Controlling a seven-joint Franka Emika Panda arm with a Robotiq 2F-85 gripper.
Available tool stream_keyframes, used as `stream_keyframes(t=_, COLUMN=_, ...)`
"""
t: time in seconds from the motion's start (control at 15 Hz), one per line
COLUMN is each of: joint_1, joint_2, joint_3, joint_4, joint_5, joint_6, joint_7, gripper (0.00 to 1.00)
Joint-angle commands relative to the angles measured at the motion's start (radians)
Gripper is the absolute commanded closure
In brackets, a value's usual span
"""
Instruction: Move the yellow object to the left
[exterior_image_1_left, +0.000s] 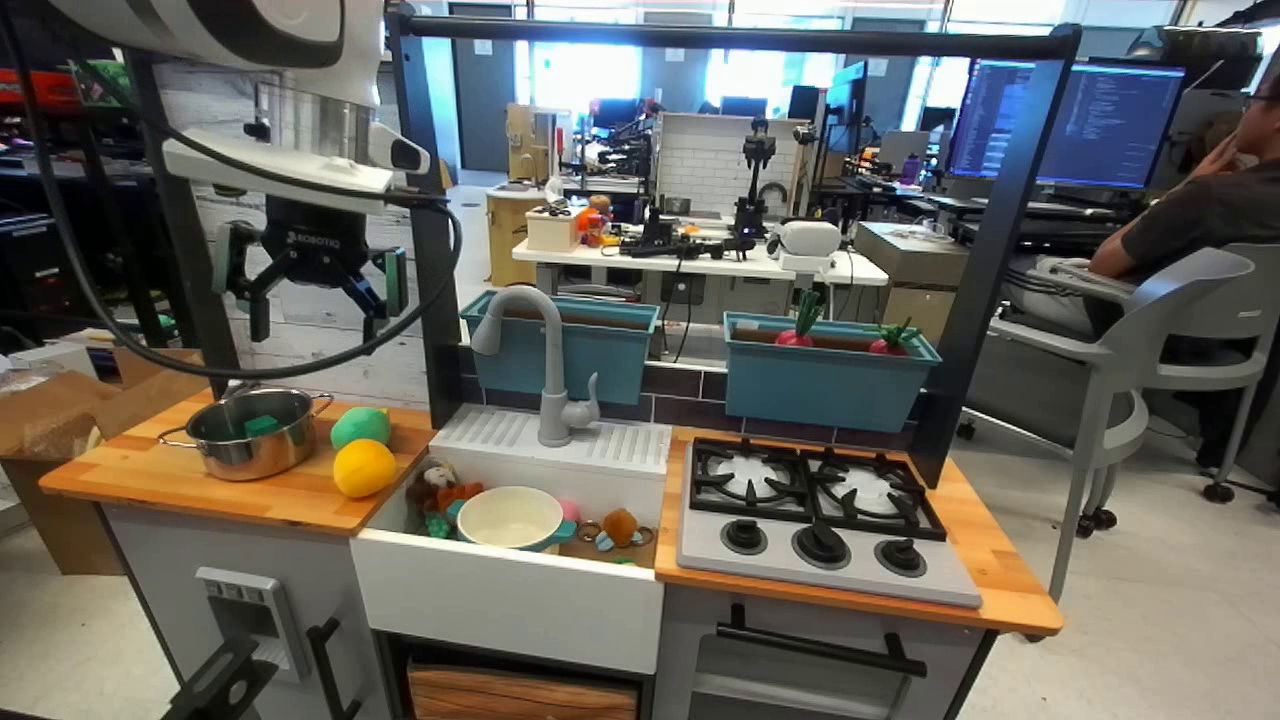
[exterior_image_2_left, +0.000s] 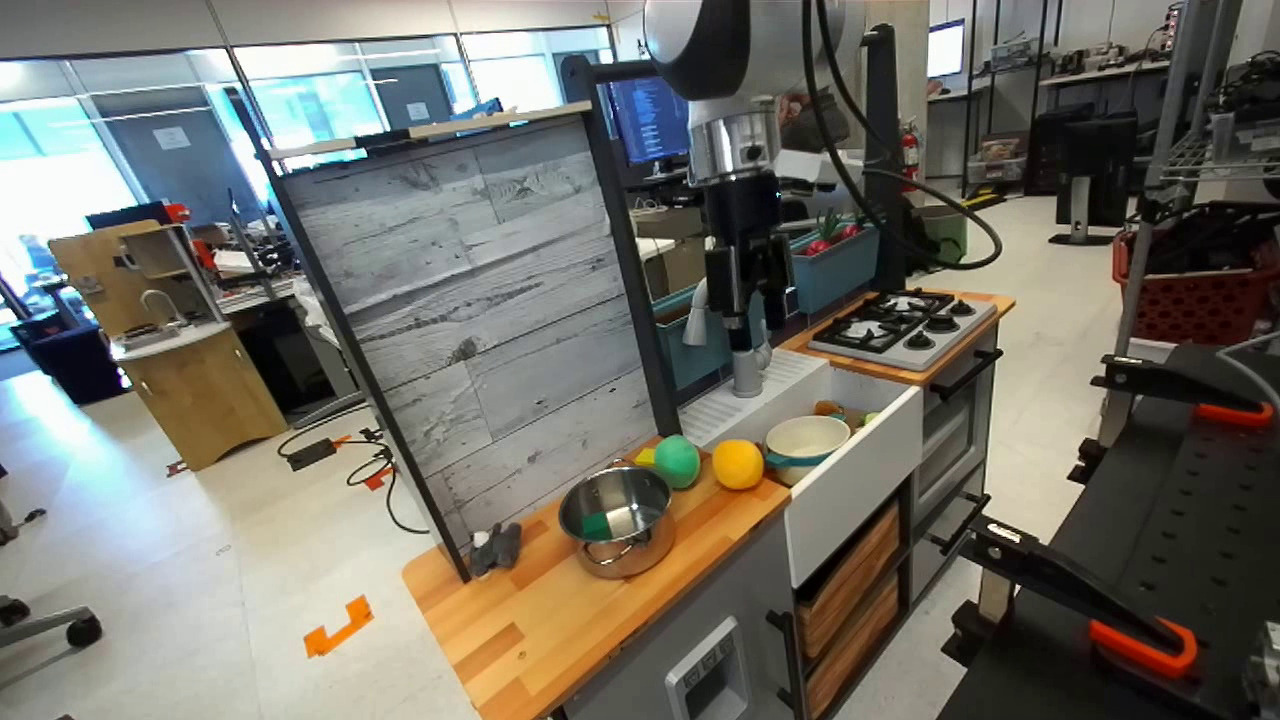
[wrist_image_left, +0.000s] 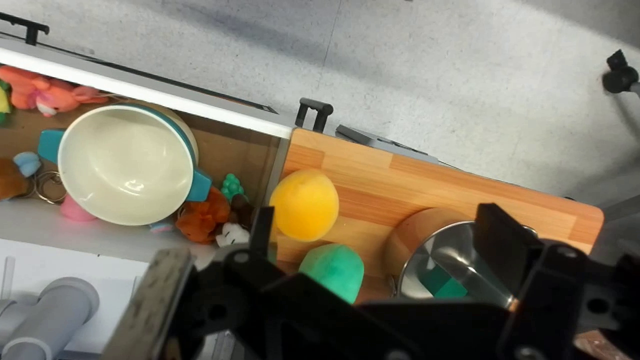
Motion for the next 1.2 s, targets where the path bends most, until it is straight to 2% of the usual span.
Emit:
stream_keyframes(t=0.0, joint_1=-0.015, joint_2=0.064, joint_3=0.019, joint_4=0.042, joint_5=-0.047, joint_6=0.022, joint_7=0.038, gripper=0.00)
stream_keyframes(t=0.4, joint_1=-0.018, joint_2=0.135, joint_3=0.022, joint_4=0.053, joint_5=-0.063, joint_6=0.138, joint_7=0.071, gripper=0.00)
stream_keyframes(t=1.13, joint_1=-0.014, joint_2=0.293, joint_3=0.013, joint_4=0.204, joint_5=-0.076, joint_6=0.144, joint_7=0.126, gripper=0.00)
